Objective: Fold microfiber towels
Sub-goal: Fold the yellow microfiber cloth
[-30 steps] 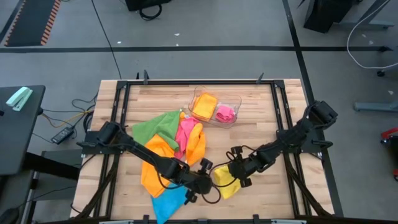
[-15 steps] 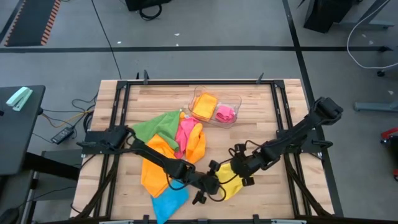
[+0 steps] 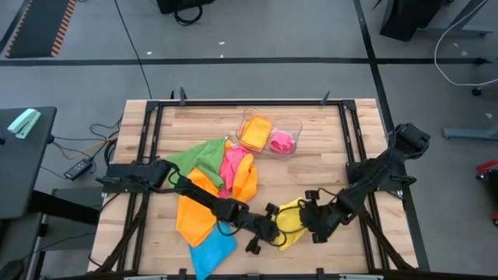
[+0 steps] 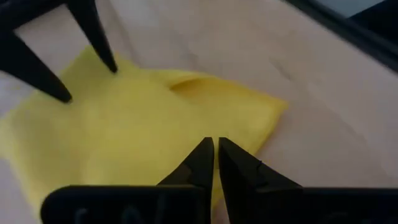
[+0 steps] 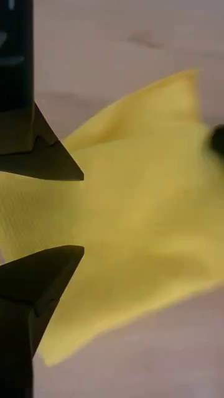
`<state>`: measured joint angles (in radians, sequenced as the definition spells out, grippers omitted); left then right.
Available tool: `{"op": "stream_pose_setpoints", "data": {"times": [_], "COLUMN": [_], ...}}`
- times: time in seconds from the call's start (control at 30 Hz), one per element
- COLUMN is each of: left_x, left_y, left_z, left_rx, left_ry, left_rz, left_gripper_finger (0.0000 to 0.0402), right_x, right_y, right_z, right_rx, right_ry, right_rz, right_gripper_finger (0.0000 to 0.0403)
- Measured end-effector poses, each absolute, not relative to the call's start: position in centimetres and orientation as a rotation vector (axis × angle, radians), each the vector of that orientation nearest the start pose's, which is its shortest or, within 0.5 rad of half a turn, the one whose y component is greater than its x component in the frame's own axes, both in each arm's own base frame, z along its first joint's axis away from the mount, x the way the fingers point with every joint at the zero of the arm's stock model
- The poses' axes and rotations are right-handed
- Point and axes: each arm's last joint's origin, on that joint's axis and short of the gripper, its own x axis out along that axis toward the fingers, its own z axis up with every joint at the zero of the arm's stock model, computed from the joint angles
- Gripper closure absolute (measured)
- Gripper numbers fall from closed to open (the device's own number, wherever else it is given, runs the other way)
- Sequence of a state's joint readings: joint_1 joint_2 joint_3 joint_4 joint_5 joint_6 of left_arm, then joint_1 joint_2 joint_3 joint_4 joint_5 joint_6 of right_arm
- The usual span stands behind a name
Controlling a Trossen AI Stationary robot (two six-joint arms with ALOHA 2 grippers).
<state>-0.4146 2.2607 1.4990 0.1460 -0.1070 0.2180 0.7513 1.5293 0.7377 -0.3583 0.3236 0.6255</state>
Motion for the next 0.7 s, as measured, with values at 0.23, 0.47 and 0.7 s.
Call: {"op": "stream_pose_setpoints", "data": {"times": [0.23,0.47,0.7], "left_x": [44.6,44.3,44.2], "left_y": [-20.0,-20.4,-19.9], "left_z": [13.3,15.9,16.9], "left_rx": [0.386,0.427,0.468], "left_ry": [0.487,0.409,0.403], "left_rz": [-0.377,-0.391,-0.337], "left_gripper_finger": [0.0374,0.0370,0.0380], "right_x": [18.9,18.3,18.9], "right_y": [16.8,15.0,12.8], "right_z": [12.5,12.1,12.9], "right_rx": [-0.162,-0.606,-0.949], "right_ry": [1.102,1.111,1.110], "right_rz": [0.015,0.085,0.042], "right_gripper_finger": [0.0215,0.0215,0.0215]}}
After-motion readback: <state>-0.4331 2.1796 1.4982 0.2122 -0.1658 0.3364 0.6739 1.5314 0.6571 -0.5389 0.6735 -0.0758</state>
